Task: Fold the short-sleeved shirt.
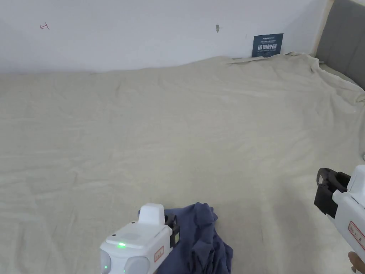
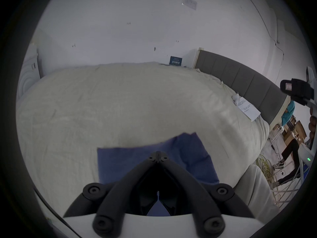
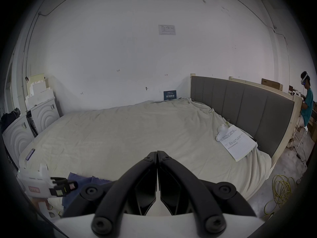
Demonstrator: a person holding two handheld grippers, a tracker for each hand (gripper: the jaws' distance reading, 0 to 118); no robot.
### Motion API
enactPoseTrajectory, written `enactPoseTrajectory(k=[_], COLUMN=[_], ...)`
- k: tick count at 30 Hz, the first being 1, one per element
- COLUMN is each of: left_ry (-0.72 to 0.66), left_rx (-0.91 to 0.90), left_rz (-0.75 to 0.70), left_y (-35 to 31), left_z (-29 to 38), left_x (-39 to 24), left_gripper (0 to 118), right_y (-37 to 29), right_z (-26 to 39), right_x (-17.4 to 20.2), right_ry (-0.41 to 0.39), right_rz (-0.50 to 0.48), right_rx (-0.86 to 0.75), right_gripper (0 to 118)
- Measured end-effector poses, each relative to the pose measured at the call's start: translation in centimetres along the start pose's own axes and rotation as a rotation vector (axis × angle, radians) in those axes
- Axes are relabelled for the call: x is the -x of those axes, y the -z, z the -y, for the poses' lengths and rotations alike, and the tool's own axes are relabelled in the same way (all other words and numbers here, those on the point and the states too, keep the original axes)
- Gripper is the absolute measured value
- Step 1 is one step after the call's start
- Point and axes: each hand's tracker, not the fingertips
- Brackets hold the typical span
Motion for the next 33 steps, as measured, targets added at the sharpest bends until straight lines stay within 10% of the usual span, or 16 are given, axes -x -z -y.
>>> enactPoseTrajectory(k=[33], left_ry=[0.093], left_rx=[-0.035], left_rz=[0.155], left_y=[3.9], left_z=[1.6], left_x=[-10.7], left_gripper=[0], right_y=[-0.7], right_z=[0.4], right_x=[-2.0], right_ry=[0.001], right_rz=[0.053], right_rx=[0.024], right_gripper=[0])
